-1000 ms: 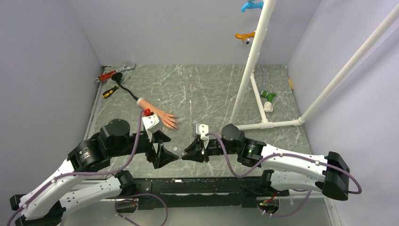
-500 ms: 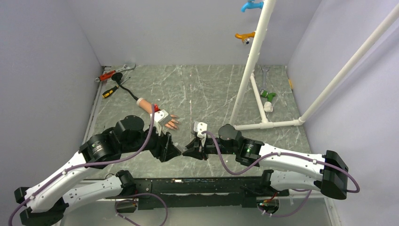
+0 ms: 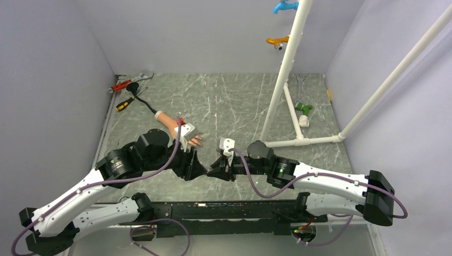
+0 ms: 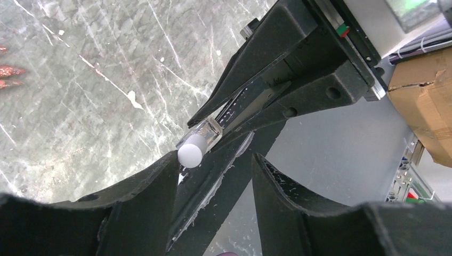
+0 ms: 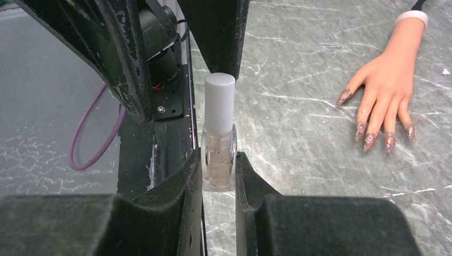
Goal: Paint the nails
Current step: Screw the nail polish bottle.
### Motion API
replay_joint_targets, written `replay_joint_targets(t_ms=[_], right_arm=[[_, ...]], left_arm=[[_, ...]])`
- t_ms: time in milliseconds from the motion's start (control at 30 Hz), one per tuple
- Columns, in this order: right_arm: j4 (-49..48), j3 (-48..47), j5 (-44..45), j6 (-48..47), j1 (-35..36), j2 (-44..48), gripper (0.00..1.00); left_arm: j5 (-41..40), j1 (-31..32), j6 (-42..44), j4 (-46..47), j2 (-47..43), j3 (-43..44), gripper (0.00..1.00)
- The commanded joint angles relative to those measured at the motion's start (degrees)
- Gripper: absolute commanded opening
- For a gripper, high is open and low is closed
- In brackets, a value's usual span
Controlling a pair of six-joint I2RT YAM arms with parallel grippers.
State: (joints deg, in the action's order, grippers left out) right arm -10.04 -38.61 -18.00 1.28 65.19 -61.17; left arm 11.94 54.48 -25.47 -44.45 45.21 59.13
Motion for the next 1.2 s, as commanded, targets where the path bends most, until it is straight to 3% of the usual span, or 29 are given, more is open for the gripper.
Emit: replay_joint_targets(t_ms=[0,733,1167], right_arm=[[-2.13,-2.17,0.71,-0.48,-0.05,1.55,0.00],[-2.18,-1.74,0.96,-0.49,-0.06,2.18,0.00],[-1.97,-1.82,-0.48,-0.53,-0.06,2.30,0.00]], left_arm=[[0.27,0.29,-1.30,2.52,0.54,-0.77,0.56],[2.03,0.37,-2.19,5.63,1.61,-4.10,0.35],[7.03,0.79,2.40,6.74,1.02,-3.52,0.09]])
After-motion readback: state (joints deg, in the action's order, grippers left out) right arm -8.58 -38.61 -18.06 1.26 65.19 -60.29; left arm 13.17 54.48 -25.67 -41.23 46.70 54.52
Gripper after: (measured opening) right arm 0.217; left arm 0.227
